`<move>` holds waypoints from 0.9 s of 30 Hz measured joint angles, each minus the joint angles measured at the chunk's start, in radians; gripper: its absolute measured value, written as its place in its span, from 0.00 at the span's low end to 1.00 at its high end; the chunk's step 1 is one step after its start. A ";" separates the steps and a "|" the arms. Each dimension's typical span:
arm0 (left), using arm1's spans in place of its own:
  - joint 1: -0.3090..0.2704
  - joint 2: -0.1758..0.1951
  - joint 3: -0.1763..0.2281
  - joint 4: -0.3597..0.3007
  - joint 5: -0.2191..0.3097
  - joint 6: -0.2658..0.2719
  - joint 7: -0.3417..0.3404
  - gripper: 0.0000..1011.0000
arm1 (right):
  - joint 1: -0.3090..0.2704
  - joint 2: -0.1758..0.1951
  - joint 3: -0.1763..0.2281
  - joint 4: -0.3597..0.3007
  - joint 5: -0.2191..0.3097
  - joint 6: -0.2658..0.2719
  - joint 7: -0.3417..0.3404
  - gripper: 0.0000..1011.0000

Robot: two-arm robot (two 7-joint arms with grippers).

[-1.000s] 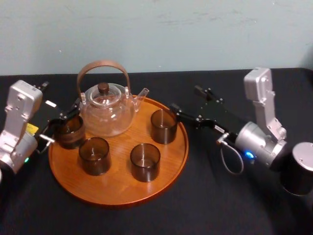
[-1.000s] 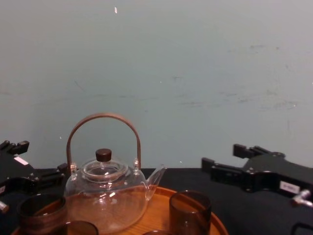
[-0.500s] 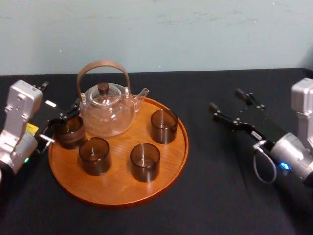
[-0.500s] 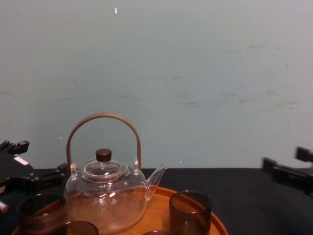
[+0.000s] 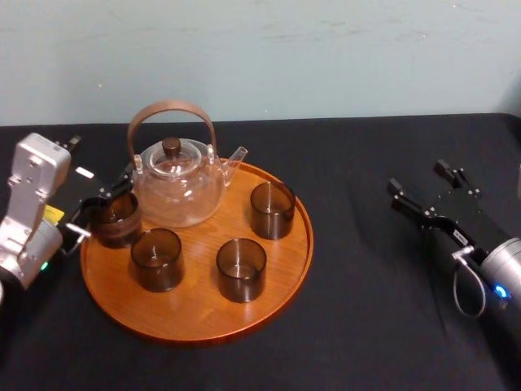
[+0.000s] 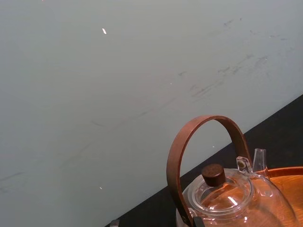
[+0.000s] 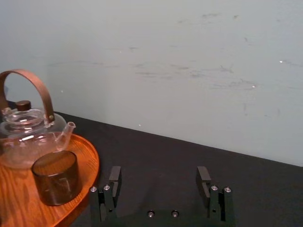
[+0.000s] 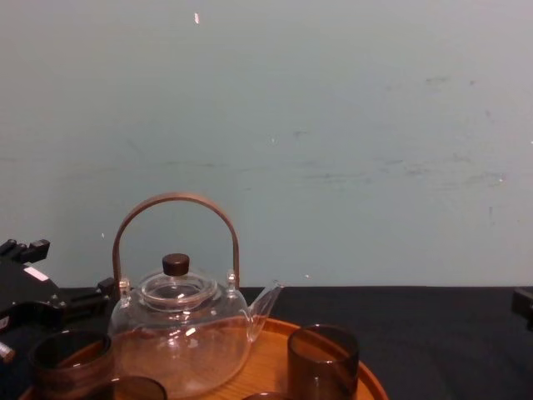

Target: Pick up the glass from the table and place it on the tray.

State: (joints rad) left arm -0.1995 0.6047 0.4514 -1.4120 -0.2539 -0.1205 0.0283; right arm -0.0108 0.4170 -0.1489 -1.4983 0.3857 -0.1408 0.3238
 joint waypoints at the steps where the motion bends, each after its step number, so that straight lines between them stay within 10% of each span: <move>1: 0.000 0.000 0.000 0.000 0.000 0.000 0.000 0.99 | 0.000 -0.003 0.002 0.000 -0.007 0.002 -0.005 0.99; 27: 0.000 0.000 0.000 0.000 0.000 0.000 0.000 0.99 | 0.001 -0.006 0.002 0.003 -0.013 0.008 -0.008 0.99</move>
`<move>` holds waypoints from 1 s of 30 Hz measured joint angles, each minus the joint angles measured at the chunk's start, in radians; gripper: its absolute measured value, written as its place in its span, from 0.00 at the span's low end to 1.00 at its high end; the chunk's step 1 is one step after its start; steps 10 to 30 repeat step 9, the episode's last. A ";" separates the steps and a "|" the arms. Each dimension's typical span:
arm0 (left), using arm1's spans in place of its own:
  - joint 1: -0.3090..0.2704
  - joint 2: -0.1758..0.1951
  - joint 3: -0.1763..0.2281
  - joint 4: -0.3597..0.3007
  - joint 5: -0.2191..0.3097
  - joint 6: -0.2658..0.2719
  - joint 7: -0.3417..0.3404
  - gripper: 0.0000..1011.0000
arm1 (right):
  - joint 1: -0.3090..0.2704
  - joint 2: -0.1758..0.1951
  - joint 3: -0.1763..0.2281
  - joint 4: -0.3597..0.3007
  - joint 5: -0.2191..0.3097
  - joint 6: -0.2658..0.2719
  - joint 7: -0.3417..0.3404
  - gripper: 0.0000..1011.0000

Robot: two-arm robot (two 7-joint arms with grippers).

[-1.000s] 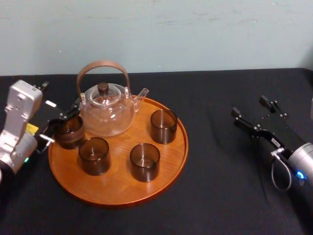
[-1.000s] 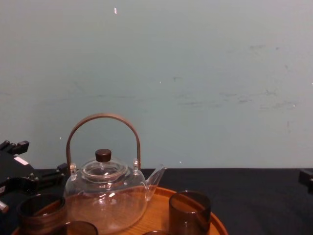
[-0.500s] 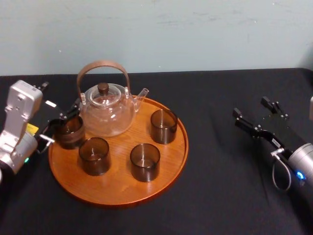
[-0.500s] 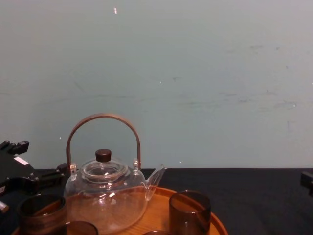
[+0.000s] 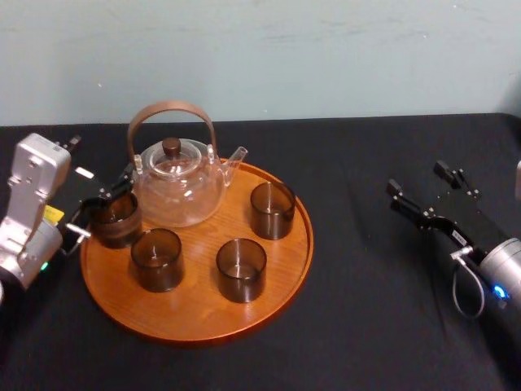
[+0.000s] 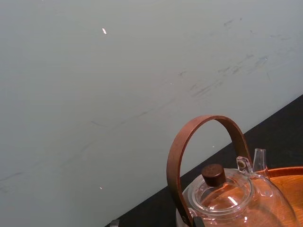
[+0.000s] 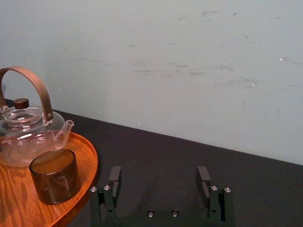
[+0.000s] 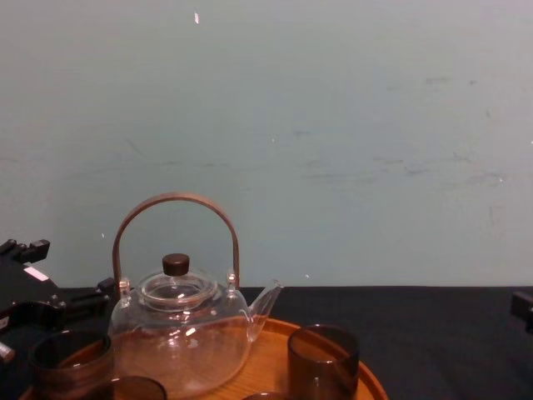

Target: Pick up the glass from the table and place it on the tray.

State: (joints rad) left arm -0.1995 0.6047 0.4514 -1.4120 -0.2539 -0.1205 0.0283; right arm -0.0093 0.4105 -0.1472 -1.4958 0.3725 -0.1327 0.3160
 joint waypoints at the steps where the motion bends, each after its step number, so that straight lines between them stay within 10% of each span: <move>1: 0.000 0.000 0.000 0.000 0.000 0.000 0.000 0.99 | 0.000 0.000 0.000 0.000 0.000 0.000 0.000 0.99; 30: 0.000 0.000 0.000 0.000 0.000 0.000 0.000 0.99 | 0.000 0.001 0.000 0.000 0.001 -0.001 0.001 0.99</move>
